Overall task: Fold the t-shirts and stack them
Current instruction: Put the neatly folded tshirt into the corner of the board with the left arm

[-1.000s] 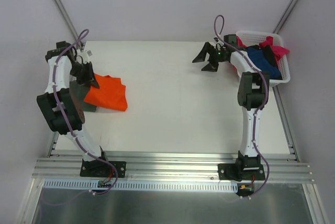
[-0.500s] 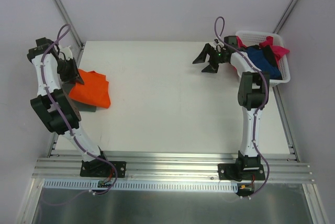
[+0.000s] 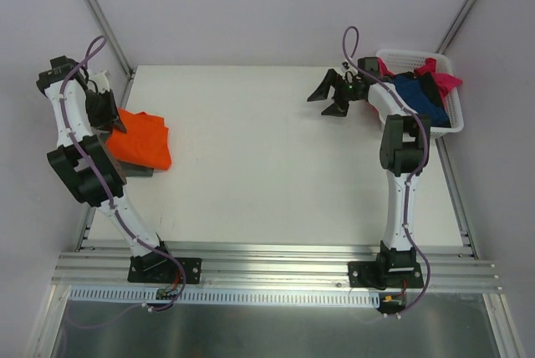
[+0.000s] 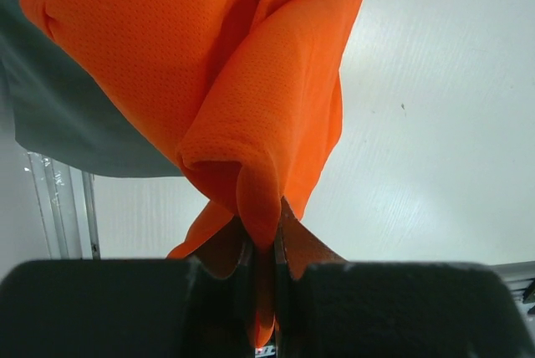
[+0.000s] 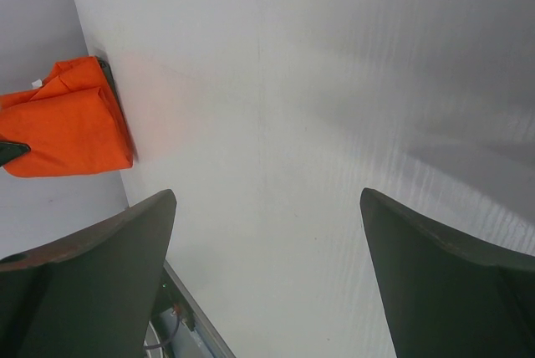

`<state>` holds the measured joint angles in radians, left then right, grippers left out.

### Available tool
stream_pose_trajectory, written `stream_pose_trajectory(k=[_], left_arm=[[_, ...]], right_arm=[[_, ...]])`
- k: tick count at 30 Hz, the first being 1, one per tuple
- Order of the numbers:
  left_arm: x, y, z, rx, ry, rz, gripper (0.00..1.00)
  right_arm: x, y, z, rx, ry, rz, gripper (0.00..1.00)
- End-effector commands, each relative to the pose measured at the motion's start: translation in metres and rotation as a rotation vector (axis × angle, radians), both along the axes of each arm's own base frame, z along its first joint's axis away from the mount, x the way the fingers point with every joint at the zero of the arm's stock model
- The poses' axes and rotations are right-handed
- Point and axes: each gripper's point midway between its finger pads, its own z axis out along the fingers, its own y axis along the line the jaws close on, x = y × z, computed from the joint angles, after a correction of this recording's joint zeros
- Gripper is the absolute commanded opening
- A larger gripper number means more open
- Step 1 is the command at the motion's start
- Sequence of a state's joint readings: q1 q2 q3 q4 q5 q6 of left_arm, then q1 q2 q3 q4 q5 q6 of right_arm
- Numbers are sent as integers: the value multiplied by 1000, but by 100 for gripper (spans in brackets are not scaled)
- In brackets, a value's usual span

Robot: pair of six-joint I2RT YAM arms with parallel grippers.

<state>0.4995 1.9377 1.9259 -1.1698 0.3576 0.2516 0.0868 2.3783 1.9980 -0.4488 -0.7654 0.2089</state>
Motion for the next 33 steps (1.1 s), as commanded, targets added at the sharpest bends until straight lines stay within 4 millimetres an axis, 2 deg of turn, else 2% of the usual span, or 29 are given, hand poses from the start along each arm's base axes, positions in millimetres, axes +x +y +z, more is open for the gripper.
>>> stream_pose_trajectory(k=[1,8,14,15,21,28,32,33], left_arm=[[-7,11,11,37,13,-9,0],[-11,39,1,85,60,29,0],[-19,63,-18,137,141,57,0],[-18,65,-27,133,166,60,0],[-9,87,-50,195,227,91,0],[2,103,-63,264,247,102,0],[12,102,-61,314,238,103,84],[15,102,-56,325,222,109,92]], right_arm=[[2,0,37,30,-76,7,97],[2,1,36,33,-76,8,97],[1,2,34,33,-70,8,97],[1,1,33,34,-69,6,97],[-1,4,33,32,-69,12,97],[-4,3,34,23,-73,18,97],[-4,3,36,20,-80,20,97],[-4,2,37,17,-83,17,97]])
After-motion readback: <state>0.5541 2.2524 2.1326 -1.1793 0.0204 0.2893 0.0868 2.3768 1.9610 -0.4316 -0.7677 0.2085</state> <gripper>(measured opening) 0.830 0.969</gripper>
